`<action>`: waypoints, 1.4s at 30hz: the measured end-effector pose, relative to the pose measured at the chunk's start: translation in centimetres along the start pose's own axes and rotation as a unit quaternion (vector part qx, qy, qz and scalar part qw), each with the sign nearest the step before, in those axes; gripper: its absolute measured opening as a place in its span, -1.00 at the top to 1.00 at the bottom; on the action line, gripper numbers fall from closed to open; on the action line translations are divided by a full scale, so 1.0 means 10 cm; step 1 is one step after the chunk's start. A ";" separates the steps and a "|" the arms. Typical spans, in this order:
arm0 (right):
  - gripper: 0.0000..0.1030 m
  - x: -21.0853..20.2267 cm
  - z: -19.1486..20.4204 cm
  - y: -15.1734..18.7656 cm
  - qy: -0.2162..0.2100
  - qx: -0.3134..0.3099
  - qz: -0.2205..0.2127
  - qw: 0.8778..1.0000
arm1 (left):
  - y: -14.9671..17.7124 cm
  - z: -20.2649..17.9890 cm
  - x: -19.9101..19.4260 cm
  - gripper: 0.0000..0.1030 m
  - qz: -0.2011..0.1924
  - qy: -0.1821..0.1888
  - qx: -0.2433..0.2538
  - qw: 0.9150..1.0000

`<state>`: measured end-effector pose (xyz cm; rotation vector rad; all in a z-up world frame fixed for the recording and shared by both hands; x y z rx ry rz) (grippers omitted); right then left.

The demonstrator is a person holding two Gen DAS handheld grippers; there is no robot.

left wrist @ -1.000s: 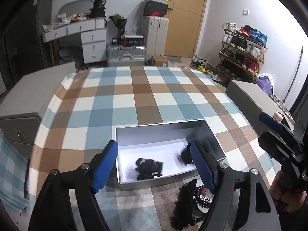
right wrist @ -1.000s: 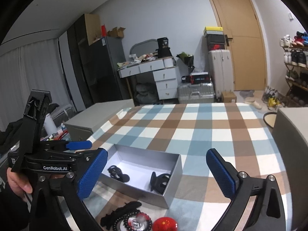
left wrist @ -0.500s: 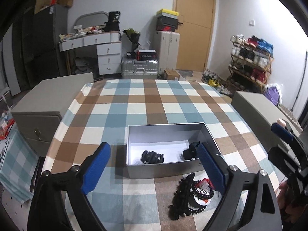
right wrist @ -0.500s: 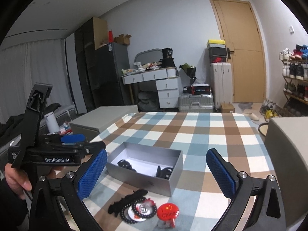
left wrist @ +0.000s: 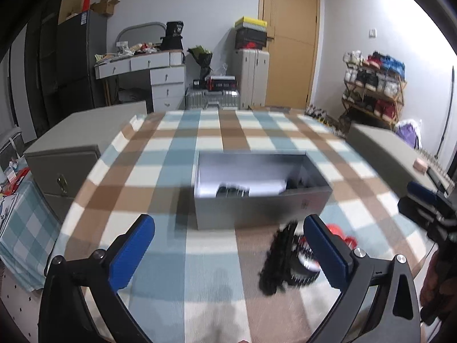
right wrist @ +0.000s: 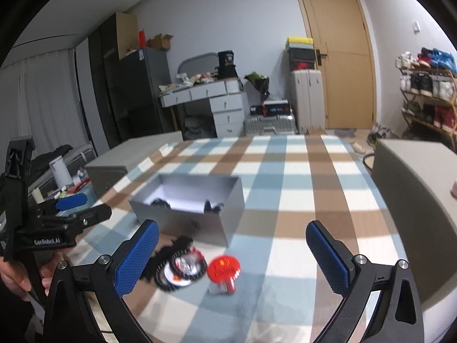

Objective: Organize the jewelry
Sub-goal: 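Withdraw both grippers from the box back toward the jewelry pile, then grasp the red ring with clear stone with right gripper while left gripper approaches black toothed clip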

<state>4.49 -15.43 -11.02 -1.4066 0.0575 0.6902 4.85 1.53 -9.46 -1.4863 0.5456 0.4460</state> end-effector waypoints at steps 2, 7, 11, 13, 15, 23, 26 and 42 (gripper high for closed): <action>-1.00 0.01 -0.03 0.10 0.003 0.001 0.012 1.000 | 0.08 -0.01 0.04 -0.97 0.015 0.001 0.003 1.000; -1.00 0.09 -0.07 0.34 0.006 0.000 0.045 0.999 | 0.20 -0.01 0.05 -0.97 0.032 0.003 -0.007 0.999; -0.99 0.20 -0.06 0.49 0.003 -0.003 0.068 0.998 | 0.25 -0.01 0.08 -0.97 0.050 0.007 -0.013 0.999; -0.99 0.26 -0.06 0.53 0.004 -0.003 0.077 0.997 | 0.27 0.00 0.10 -0.97 0.056 0.007 -0.016 0.998; -0.99 0.30 -0.05 0.56 0.001 -0.002 0.085 0.996 | 0.30 0.00 0.10 -0.97 0.059 0.008 -0.015 0.998; -0.60 0.45 0.05 0.63 -0.027 -0.014 0.103 0.994 | 0.33 0.03 0.09 -0.97 0.065 0.003 -0.012 0.998; -0.42 0.48 0.07 0.64 -0.042 -0.015 0.109 0.993 | 0.33 0.06 0.11 -0.97 0.069 0.003 -0.014 0.998; 0.45 0.57 0.00 0.67 -0.054 -0.002 0.128 0.990 | 0.29 0.10 0.20 -0.97 0.088 0.023 -0.017 0.996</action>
Point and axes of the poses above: each gripper's, at about its wrist camera, not at the fingertips, and x roughly the way its jaws point, z to its left, y to its underside, the point moved 4 cm from there along x, roughly the way its jaws point, and after that the axes turned 4 degrees about -y, right-handed, at the moved point
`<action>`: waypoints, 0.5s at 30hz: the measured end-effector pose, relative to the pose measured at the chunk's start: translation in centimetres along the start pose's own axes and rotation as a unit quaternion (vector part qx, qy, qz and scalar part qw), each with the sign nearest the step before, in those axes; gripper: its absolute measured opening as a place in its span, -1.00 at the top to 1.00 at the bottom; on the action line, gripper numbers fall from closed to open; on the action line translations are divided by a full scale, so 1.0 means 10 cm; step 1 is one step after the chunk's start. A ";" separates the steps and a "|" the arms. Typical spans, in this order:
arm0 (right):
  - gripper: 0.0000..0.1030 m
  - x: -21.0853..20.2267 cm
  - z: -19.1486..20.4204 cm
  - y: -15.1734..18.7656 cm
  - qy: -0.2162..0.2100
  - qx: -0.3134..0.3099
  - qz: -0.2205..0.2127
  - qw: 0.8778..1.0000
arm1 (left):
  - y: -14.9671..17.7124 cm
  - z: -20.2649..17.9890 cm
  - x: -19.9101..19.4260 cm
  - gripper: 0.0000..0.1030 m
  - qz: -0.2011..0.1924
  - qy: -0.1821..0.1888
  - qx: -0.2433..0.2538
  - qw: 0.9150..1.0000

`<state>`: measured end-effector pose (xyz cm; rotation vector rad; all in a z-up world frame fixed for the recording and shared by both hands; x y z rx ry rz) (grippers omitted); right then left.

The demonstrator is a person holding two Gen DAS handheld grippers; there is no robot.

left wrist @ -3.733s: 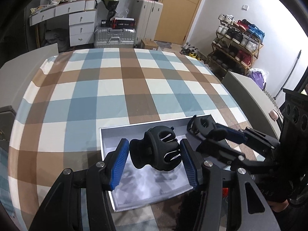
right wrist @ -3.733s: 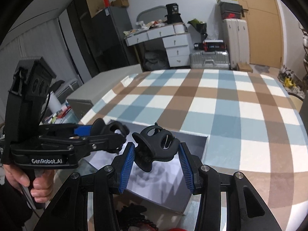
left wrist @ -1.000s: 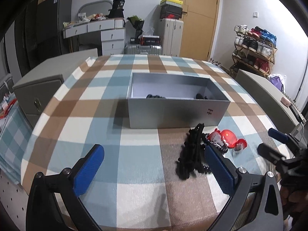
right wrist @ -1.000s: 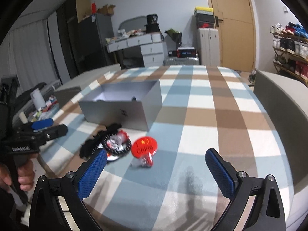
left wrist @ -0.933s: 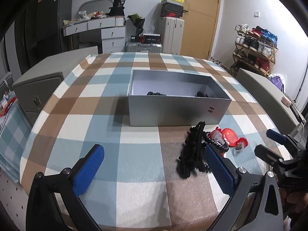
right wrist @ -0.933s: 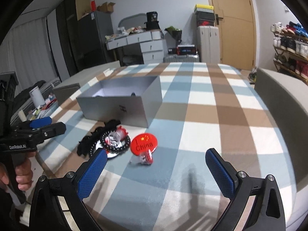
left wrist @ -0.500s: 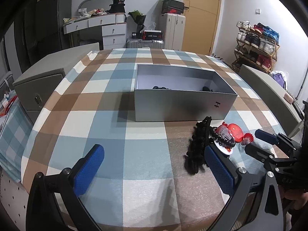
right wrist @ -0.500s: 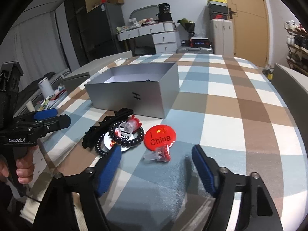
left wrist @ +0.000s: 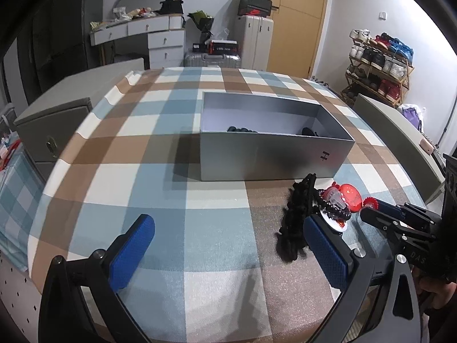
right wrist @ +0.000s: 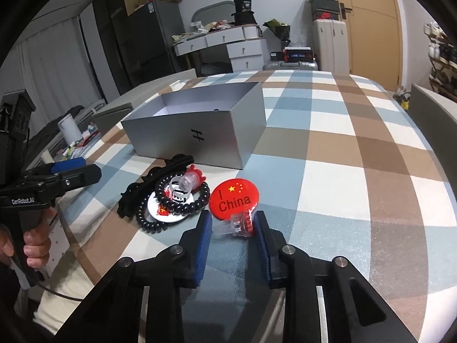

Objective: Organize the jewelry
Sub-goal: 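Grasp the red ring with clear stone with right gripper while left gripper approaches black toothed clip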

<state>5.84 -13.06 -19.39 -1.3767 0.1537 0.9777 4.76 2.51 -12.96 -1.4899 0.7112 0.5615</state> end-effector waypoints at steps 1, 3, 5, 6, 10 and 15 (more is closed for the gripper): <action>0.45 0.00 0.00 0.00 0.001 -0.001 -0.001 1.000 | 0.00 0.00 0.02 -0.97 0.007 0.008 -0.001 1.000; 0.46 -0.02 0.00 0.01 0.004 -0.001 -0.006 1.000 | 0.01 -0.02 0.05 -0.97 0.016 0.019 -0.002 1.000; 0.46 -0.05 -0.02 0.01 0.004 0.004 -0.012 1.000 | 0.01 -0.04 0.06 -0.97 0.021 0.028 0.002 0.999; 0.46 -0.07 -0.03 0.01 0.005 0.006 -0.015 1.000 | 0.01 -0.06 0.07 -0.97 0.023 0.032 0.004 0.999; 0.46 -0.13 -0.07 0.02 0.003 0.016 -0.023 1.000 | 0.01 -0.15 0.13 -0.97 0.042 0.055 0.016 0.997; 0.46 -0.21 -0.09 0.01 -0.001 0.021 -0.035 0.999 | 0.04 -0.26 0.18 -0.97 0.059 0.074 0.034 0.995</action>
Point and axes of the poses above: each gripper's, at about its wrist camera, not at the fingertips, and x roughly the way its jaws point, z to its left, y to its underside, the point moved 4 cm from there along x, roughly the way its jaws point, and after that the axes turned 4 degrees about -y, right-handed, at the moved point
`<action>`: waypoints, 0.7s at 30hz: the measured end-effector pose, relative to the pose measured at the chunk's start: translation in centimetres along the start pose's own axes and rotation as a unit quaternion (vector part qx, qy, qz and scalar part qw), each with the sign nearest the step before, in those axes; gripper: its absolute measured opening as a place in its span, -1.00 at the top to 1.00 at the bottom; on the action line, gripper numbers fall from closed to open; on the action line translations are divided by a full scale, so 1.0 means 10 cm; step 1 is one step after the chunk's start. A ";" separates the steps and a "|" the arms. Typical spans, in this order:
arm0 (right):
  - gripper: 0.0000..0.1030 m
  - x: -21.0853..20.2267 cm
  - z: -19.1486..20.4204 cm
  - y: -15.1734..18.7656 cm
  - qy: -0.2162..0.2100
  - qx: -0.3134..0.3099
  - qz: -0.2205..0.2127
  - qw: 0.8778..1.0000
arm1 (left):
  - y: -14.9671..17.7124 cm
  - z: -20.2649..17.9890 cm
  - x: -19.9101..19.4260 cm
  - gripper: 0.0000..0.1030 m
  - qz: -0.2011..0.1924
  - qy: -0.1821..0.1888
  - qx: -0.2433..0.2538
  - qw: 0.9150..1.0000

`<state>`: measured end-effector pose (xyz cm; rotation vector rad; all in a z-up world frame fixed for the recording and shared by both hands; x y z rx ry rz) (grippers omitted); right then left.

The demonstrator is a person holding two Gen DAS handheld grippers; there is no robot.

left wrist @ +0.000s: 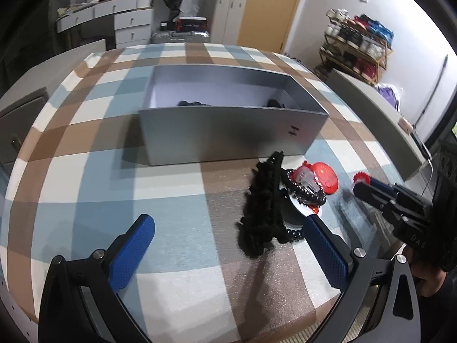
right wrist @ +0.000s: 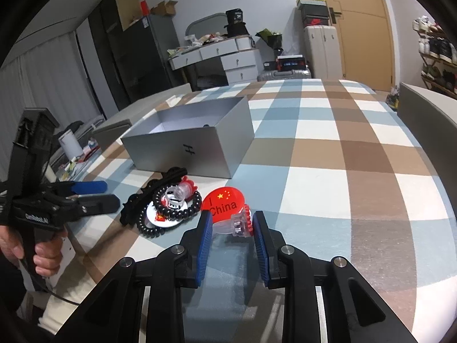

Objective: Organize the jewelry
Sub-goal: 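Grasp the red ring with clear stone with right gripper while left gripper approaches black toothed clip, then close left gripper on the black toothed hair clip while right gripper holds the red ring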

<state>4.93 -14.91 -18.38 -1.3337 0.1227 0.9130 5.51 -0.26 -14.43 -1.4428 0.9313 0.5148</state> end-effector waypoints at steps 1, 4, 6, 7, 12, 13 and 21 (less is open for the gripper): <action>0.46 -0.01 0.00 0.00 -0.001 0.000 -0.001 1.000 | 0.01 -0.03 0.01 -0.97 0.003 0.003 0.009 1.000; 0.46 -0.03 0.01 0.00 -0.006 -0.001 -0.004 1.000 | 0.02 -0.06 0.00 -0.96 0.000 0.009 0.028 1.000; 0.46 -0.04 0.02 0.00 -0.006 -0.003 -0.005 1.000 | 0.02 -0.05 0.01 -0.81 0.002 0.005 0.040 0.999; 0.46 -0.03 0.03 0.00 -0.008 -0.004 -0.005 1.000 | 0.01 -0.04 0.01 -0.61 0.008 0.007 0.046 0.999; 0.46 -0.03 0.09 -0.01 -0.014 -0.015 -0.009 1.000 | 0.00 0.06 0.06 0.08 0.029 0.042 0.036 0.998; 0.46 -0.03 0.09 -0.01 -0.015 -0.016 -0.010 1.000 | -0.01 0.07 0.05 0.23 0.031 0.050 0.035 0.998; 0.46 -0.02 0.10 -0.01 -0.018 -0.013 -0.008 1.000 | -0.06 0.15 0.01 0.62 0.029 0.037 0.032 0.998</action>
Point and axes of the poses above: each gripper's, at about its wrist camera, not at the fingertips, and x roughly the way its jaws point, z to its left, y to its underside, the point moved 4 cm from there along x, roughly the way its jaws point, and after that the axes turned 4 degrees about -y, right-handed, at the moved point
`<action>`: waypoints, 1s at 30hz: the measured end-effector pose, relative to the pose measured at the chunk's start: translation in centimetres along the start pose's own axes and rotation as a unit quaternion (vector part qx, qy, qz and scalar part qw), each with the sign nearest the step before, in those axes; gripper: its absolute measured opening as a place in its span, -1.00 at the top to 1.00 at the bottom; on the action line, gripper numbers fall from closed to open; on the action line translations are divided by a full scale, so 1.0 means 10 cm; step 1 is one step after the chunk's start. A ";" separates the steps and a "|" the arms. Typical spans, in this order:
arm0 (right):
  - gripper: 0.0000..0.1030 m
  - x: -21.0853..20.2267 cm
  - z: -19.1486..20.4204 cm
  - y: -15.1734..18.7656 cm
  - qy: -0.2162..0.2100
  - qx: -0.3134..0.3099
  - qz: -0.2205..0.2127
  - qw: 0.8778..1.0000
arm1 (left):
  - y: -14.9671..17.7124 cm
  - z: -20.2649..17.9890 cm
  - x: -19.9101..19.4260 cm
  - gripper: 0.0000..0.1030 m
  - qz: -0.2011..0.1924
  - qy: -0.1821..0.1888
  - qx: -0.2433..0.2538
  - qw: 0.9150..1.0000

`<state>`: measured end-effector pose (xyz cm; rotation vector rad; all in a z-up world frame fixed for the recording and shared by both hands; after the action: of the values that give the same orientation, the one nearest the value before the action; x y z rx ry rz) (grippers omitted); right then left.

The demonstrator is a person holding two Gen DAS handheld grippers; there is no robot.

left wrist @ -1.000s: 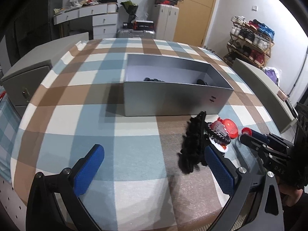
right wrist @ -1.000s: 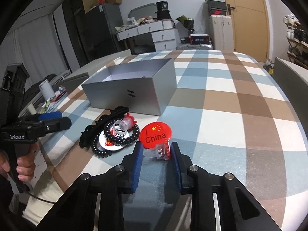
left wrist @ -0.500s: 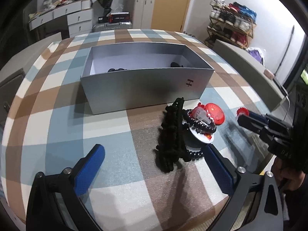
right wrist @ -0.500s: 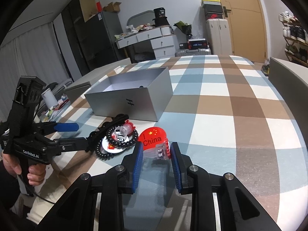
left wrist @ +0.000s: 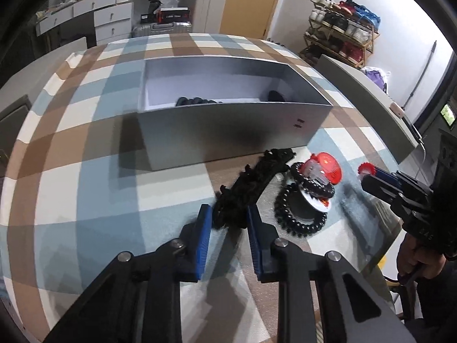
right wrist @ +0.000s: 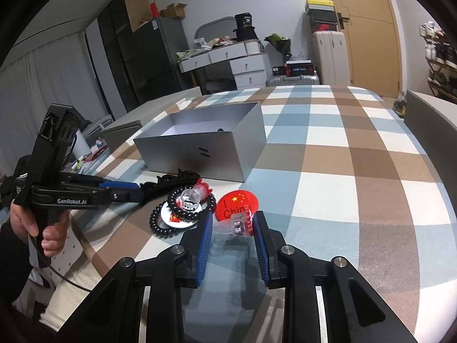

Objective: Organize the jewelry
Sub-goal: 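Close left gripper on the black toothed hair clip while right gripper holds the red ring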

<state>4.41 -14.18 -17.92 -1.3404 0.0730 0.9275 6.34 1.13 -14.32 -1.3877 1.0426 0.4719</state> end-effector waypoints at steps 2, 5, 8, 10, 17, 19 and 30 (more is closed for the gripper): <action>0.45 0.00 0.00 0.00 0.001 0.000 0.001 1.000 | -0.02 -0.02 -0.04 0.62 -0.008 0.001 0.002 1.000; 0.45 0.00 0.01 -0.01 0.001 0.000 0.000 1.000 | -0.07 -0.06 -0.06 0.60 -0.016 0.005 0.012 1.000; 0.45 -0.01 0.01 0.00 0.000 0.002 -0.002 1.000 | -0.13 -0.10 0.02 0.58 -0.008 0.001 0.030 1.000; 0.45 -0.02 0.02 0.00 0.000 0.002 -0.003 1.000 | -0.17 -0.11 0.09 0.58 0.000 -0.002 0.041 0.999; 0.45 -0.04 0.01 0.00 -0.002 0.003 -0.005 1.000 | -0.27 -0.21 0.20 0.56 0.026 0.028 0.065 0.997; 0.45 -0.03 0.00 0.00 -0.003 0.004 -0.005 1.000 | -0.30 -0.25 0.23 0.53 0.032 0.028 0.073 0.996; 0.45 -0.03 -0.01 -0.02 -0.003 0.007 -0.007 1.000 | -0.29 -0.32 0.22 0.74 0.032 0.018 0.105 0.994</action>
<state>4.37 -14.39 -17.60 -1.3238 0.0658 0.9172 8.73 -3.10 -14.05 -1.1833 1.1363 0.3739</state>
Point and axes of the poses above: each gripper's, at about its wrist camera, not at the fingertips, and x roughly the way its jaws point, z to its left, y to its underside, the point moved 4 cm from there along x, roughly the way its jaws point, and after that the axes turned 4 degrees about -y, right-handed, at the moved point
